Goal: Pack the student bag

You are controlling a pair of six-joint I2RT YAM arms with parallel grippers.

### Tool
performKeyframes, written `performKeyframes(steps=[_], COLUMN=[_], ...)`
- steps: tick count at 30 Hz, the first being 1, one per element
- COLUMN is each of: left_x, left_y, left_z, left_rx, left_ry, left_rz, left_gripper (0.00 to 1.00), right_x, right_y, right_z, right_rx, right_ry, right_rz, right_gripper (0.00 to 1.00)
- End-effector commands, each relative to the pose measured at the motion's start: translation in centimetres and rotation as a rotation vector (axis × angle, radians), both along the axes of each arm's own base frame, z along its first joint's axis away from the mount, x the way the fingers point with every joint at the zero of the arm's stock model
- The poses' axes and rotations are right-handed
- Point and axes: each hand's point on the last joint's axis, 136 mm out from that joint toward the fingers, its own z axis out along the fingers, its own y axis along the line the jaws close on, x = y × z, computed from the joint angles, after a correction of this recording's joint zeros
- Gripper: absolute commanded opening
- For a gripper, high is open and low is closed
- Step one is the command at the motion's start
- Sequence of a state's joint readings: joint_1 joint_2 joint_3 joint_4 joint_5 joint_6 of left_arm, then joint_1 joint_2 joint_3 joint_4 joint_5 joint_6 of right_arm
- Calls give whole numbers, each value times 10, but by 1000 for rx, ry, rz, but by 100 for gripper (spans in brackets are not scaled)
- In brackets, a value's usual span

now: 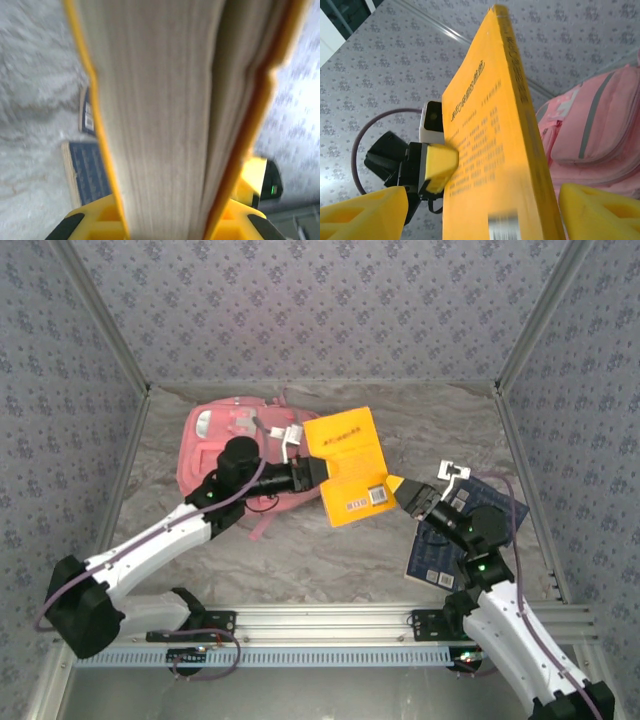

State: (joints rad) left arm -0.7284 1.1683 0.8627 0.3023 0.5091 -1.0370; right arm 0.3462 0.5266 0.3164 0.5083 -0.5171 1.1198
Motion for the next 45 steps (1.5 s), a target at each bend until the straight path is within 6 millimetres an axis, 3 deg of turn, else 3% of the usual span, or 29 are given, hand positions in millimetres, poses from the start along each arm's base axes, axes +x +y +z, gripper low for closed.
performKeyframes(steps=[1,5,10,15,22,27,39,45], left_x=[25,32,37,37,29,29,32,31], left_y=[28,29,26,30,39,42,34,34], left_z=[57,60,56,52,59,60,60,55], left_rx=[-237,-320,-369,-363,-308,-311,-364,-345], left_ry=[-57,-4,27,25,-36,-39,7,13], left_rz=[218,243,242,257,280,293,262,266], left_gripper=[0,0,0,0,0,0,0,0], right_x=[12,9,22,28,24,20,29,35], right_y=[-4,14,22,35,5,-11,49,71], right_z=[-15,-8,-4,-3,-23,-27,-4,20], right_rx=[-21,10,152,164,9,22,135,187], right_ry=[32,8,67,109,109,95,44,-18], right_rz=[-101,-60,-88,-66,-241,-302,-97,-42], right_gripper=[83,86,89,91,93,93,93,93])
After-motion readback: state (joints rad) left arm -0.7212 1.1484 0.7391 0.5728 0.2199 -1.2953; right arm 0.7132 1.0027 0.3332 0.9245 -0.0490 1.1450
